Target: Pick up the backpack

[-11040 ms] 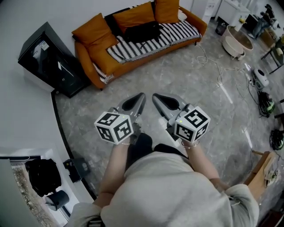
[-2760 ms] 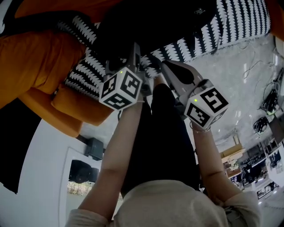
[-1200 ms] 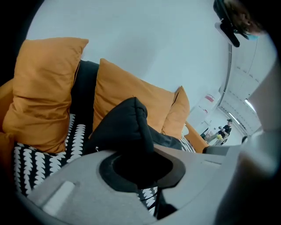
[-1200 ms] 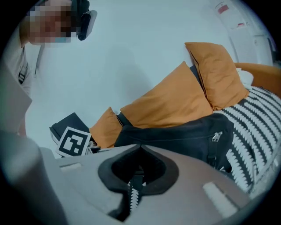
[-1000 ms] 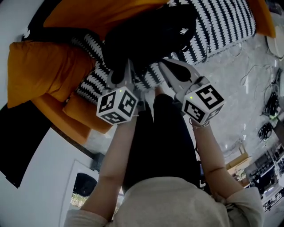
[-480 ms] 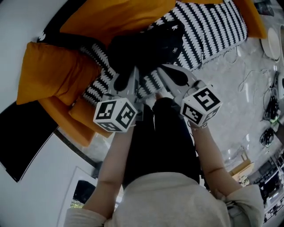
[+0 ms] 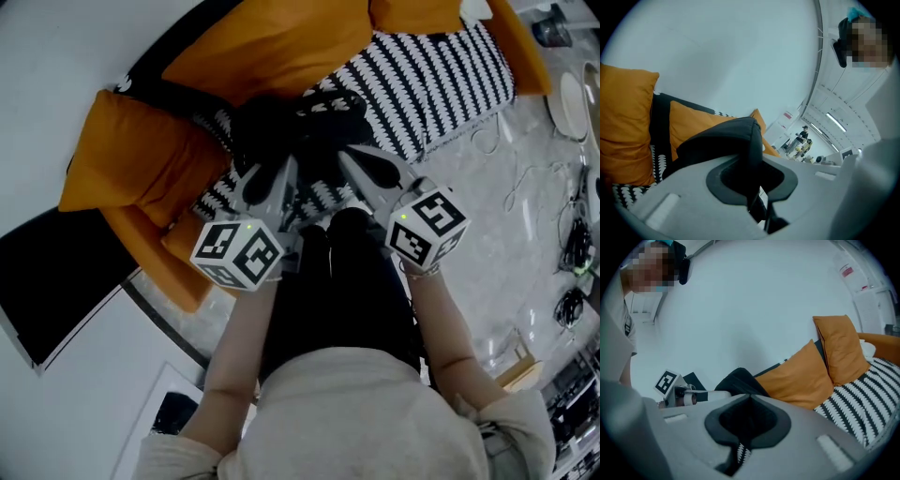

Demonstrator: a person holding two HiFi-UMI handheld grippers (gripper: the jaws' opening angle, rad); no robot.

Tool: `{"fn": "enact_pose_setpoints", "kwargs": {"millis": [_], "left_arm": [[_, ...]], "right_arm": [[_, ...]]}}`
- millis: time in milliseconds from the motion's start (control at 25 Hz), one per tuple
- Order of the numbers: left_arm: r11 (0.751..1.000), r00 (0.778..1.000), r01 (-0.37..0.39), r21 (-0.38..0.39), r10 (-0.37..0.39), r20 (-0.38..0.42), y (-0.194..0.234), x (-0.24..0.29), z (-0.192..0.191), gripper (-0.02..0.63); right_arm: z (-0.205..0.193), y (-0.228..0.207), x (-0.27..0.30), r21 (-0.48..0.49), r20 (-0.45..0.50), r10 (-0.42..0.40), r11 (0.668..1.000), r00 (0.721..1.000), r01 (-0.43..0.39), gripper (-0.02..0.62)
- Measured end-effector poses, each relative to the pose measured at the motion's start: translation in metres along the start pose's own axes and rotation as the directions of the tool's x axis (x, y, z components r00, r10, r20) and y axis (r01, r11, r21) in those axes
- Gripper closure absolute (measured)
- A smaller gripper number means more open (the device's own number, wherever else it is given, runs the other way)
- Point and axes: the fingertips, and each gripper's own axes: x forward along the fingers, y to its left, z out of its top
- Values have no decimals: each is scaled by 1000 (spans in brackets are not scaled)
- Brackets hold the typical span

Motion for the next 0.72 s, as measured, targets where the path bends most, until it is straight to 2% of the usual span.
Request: {"fn": "enact_pose_setpoints", "kwargs": {"millis": [200,720], "left_arm": [[999,999,14,-38,-13,34,-17,-17,26,557],[984,979,156,85,-166,121,-89,-61,105,558]], "right_arm": [[31,22,-16,69,62,23,997,998,-27,592],[131,87,-46,-90,202,82,994,976,-65,592]]}}
